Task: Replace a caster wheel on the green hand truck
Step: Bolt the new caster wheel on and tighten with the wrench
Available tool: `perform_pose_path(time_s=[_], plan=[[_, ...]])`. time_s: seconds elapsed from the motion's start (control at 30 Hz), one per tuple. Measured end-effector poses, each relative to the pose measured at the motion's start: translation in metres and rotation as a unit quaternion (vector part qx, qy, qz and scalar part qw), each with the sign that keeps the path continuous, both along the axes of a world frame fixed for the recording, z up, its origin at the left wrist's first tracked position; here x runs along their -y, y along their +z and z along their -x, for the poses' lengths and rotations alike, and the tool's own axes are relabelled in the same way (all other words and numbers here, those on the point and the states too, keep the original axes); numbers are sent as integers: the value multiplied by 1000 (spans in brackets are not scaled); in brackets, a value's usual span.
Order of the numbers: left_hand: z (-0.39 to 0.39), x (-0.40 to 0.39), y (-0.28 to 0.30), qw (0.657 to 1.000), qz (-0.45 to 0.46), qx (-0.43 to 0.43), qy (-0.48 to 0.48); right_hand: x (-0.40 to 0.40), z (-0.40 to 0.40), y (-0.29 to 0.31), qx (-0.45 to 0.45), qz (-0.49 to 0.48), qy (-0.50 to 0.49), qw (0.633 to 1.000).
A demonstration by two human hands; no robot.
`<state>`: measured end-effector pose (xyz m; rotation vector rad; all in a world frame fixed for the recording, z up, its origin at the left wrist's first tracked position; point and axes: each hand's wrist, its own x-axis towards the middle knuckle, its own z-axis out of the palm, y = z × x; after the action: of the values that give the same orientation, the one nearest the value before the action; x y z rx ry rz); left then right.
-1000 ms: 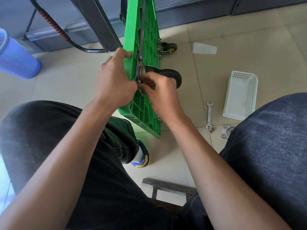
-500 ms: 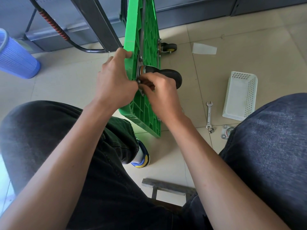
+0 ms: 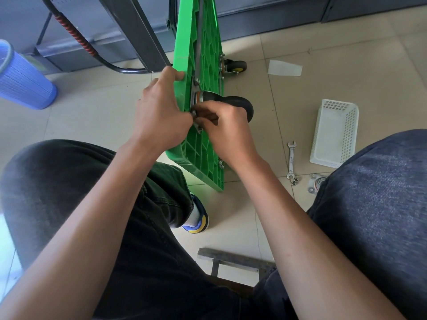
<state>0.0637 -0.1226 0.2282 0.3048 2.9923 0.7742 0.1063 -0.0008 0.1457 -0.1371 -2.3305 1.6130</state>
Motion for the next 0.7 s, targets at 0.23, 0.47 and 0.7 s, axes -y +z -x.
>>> perform_pose_path(time_s=[0.23, 0.47, 0.7], plan=[[-1, 0, 1, 1000, 5, -2, -5, 2, -2, 2, -8, -10, -7, 1000], [1, 1, 0, 1000, 8, 3, -6, 2, -1, 1, -17, -19, -10, 1000], [0, -1, 1, 1000, 8, 0, -4, 5, -1, 0, -18, 0, -13, 1000]])
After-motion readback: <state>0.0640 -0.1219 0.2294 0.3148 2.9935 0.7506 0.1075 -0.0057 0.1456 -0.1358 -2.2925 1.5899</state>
